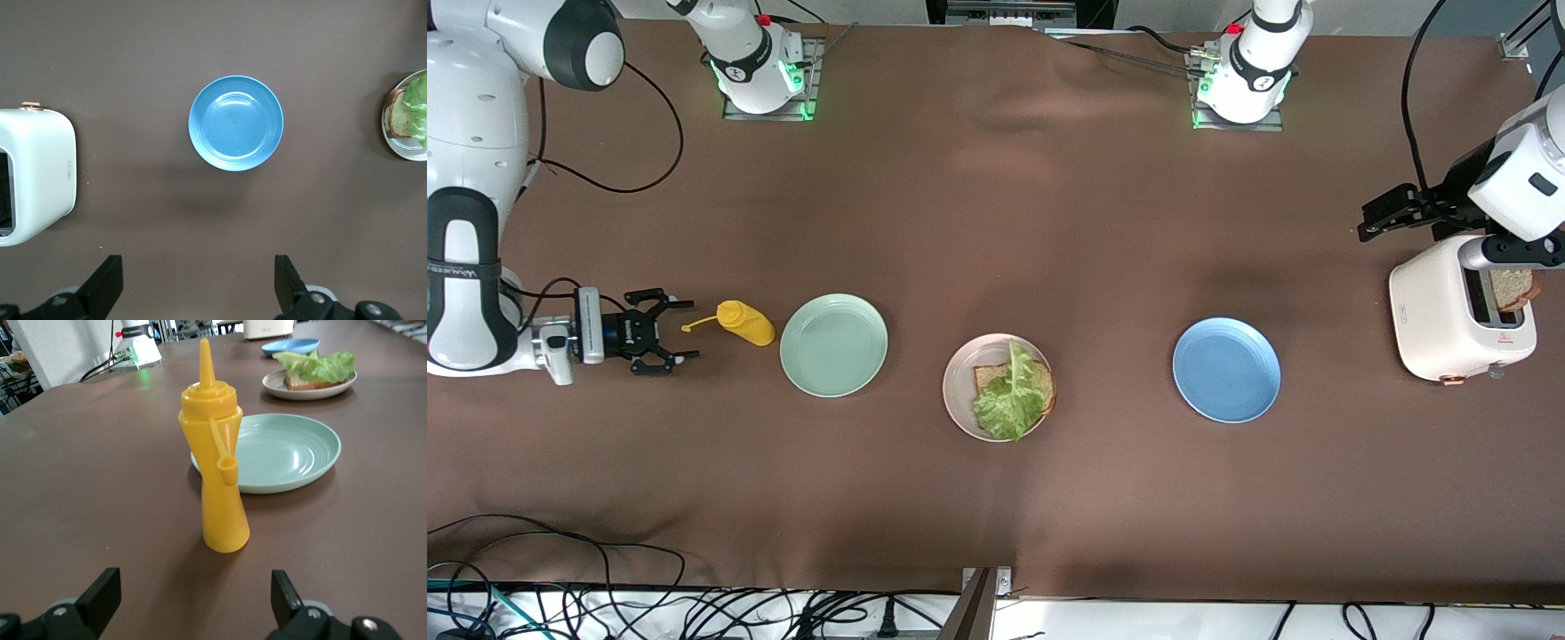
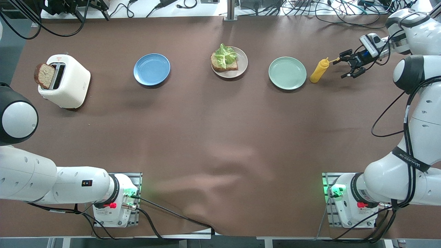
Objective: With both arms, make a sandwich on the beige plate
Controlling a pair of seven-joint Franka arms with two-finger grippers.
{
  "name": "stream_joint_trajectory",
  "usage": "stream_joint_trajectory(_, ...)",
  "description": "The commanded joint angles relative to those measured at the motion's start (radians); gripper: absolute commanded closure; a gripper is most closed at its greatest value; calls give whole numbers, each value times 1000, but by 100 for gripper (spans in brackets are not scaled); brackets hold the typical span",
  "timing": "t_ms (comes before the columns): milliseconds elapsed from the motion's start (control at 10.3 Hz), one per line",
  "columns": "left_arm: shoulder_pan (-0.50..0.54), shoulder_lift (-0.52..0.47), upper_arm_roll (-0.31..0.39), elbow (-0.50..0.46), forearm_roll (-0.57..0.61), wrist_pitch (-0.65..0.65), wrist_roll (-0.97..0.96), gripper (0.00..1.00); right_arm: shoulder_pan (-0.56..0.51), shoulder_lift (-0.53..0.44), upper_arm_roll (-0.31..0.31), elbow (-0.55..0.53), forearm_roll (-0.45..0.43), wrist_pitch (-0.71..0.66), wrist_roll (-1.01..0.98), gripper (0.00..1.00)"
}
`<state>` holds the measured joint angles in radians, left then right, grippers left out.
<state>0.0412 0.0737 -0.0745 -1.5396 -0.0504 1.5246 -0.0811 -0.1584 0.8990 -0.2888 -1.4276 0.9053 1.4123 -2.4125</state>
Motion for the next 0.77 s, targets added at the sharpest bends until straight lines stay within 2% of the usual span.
stream_joint_trajectory(0, 28, 9, 2, -4, 21, 25, 61, 0, -1, -119, 8, -17, -121, 19, 209, 0)
stream_joint_trajectory(290, 129, 70, 4, -13, 24, 52, 139, 0, 5, -274, 17, -28, -285, 28, 508, 0)
stream_joint_trajectory(483, 198, 113, 4, -14, 99, 55, 289, 0, 25, -349, 19, -40, -362, 30, 655, 0)
stream_joint_trajectory(676, 267, 130, 4, -19, 109, 65, 378, 0, 71, -417, 19, -54, -458, 65, 860, 0)
